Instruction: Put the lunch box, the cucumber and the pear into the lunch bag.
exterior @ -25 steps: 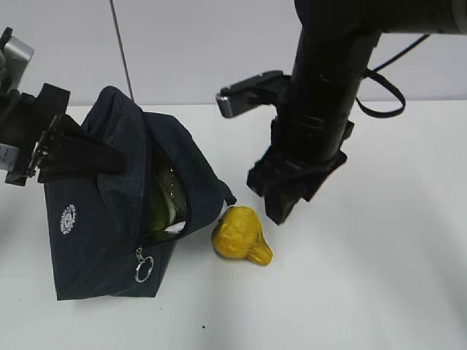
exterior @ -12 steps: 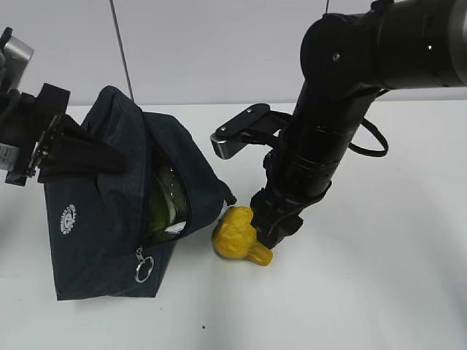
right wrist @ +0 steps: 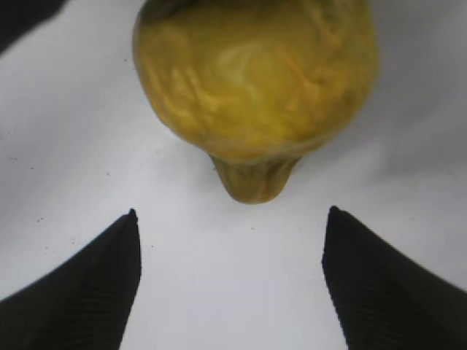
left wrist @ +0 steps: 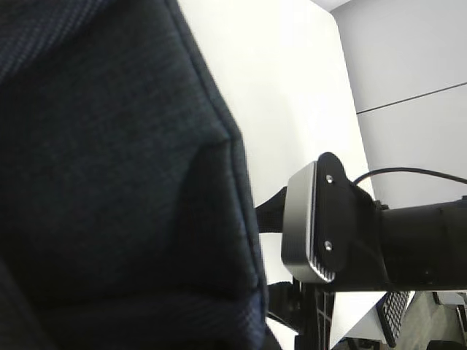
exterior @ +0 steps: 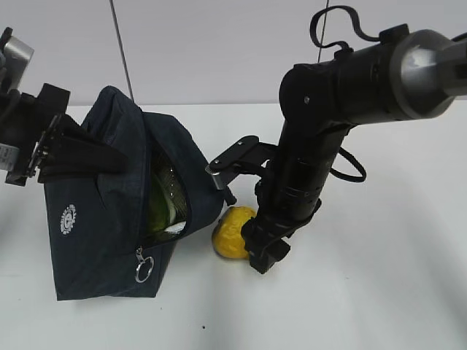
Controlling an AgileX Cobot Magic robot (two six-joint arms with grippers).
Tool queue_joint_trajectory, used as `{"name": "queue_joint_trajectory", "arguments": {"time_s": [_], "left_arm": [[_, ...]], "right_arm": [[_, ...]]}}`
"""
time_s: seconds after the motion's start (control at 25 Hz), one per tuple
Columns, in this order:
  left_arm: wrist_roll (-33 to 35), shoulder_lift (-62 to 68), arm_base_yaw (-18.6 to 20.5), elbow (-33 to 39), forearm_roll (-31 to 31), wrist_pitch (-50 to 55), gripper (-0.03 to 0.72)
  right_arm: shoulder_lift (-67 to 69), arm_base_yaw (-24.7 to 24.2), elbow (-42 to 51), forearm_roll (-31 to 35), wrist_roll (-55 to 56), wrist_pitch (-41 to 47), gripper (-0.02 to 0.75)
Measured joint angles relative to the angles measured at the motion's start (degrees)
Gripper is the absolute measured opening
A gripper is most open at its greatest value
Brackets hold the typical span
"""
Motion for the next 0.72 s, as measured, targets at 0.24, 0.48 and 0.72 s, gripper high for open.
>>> {"name": "queue_joint_trajectory", "arguments": {"time_s": [0.24,0.48,0.72], "left_arm": [[0.0,0.0,0.0,0.0,0.0,0.05,-0.015],[0.0,0.0,0.0,0.0,0.0,0.05,-0.015],[0.0,0.0,0.0,0.0,0.0,0.16,-0.015]], "right_arm": [[2.22,0.0,0.0,0.25,-0.09,-2.11,0.599],[3.98,0.0,-0.22,0.62,-0.09,-4.36,0.596],[4.04,0.0,-0.6,0.73,-0.09,-6.35,0.596]]}}
